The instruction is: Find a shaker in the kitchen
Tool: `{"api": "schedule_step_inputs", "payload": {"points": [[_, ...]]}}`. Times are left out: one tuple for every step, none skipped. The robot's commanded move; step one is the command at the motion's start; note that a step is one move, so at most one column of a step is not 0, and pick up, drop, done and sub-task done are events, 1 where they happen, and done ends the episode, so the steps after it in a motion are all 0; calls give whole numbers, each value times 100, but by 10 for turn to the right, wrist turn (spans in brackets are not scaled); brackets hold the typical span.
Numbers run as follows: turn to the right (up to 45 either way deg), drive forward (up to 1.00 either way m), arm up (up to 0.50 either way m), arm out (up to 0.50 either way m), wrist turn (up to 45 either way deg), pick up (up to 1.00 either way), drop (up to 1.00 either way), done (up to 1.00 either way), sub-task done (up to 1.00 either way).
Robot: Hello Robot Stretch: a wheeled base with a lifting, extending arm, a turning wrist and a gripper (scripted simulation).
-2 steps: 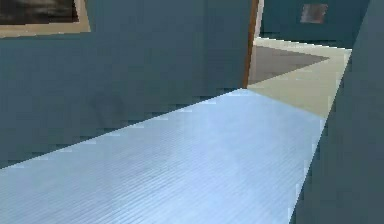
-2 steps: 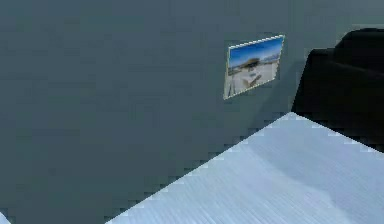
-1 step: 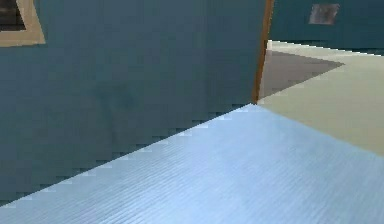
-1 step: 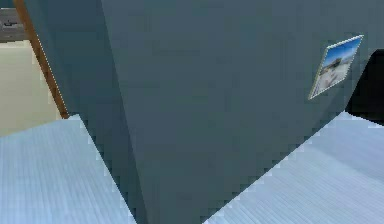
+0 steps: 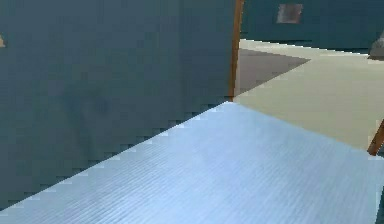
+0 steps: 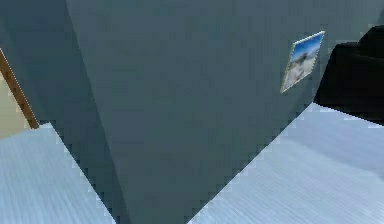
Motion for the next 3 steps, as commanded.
{"api": "schedule_step_inputs", "payload": {"points": [[0,45,0,0,0,0,0,0,0],[300,0,0,0,0,0,0,0,0],[0,100,0,0,0,0,0,0,0]]}}
